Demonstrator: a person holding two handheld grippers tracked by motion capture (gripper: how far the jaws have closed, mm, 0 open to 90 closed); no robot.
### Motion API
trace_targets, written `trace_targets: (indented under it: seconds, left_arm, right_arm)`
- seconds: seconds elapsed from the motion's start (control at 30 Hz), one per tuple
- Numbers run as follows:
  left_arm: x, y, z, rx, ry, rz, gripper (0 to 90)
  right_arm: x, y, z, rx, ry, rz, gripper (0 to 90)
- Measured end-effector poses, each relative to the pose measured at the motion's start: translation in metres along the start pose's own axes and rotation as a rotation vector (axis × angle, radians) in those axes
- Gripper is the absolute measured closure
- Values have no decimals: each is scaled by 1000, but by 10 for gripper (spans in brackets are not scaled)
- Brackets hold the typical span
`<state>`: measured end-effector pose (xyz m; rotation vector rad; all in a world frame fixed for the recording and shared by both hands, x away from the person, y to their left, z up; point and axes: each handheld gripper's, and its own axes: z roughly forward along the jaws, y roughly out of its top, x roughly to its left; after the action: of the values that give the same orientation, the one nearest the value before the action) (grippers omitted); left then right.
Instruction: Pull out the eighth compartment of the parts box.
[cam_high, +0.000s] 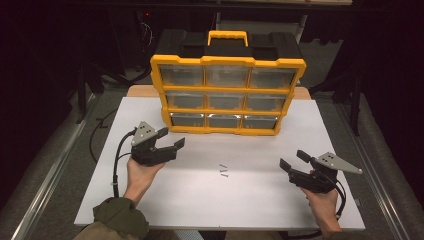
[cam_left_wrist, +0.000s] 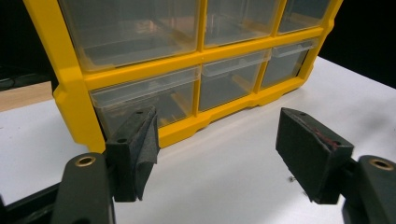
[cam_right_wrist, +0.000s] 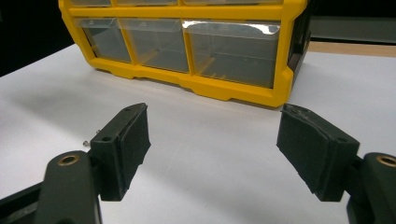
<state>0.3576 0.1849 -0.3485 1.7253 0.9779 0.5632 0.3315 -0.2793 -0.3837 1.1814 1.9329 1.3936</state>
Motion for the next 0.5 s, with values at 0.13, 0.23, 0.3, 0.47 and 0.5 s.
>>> trace_targets:
  seconds: [0.13,0.23,0.3,0.47,0.5]
  left_arm:
    - [-2,2,5,3,-5,14,310]
    - [-3,3,7,6,-7,17,310]
    - [-4,5,10,9,-7,23,310]
    - [-7,10,15,6,-11,36,311]
    - [-7,10,15,6,-11,36,311]
  right_arm:
    - [1,0,-1,4,3,1,269]
    - [1,0,0,6,6,-6,269]
    - [1,0,0,7,8,-11,269]
    - [1,0,-1,7,15,-17,269]
    - [1,0,-1,7,15,-17,269]
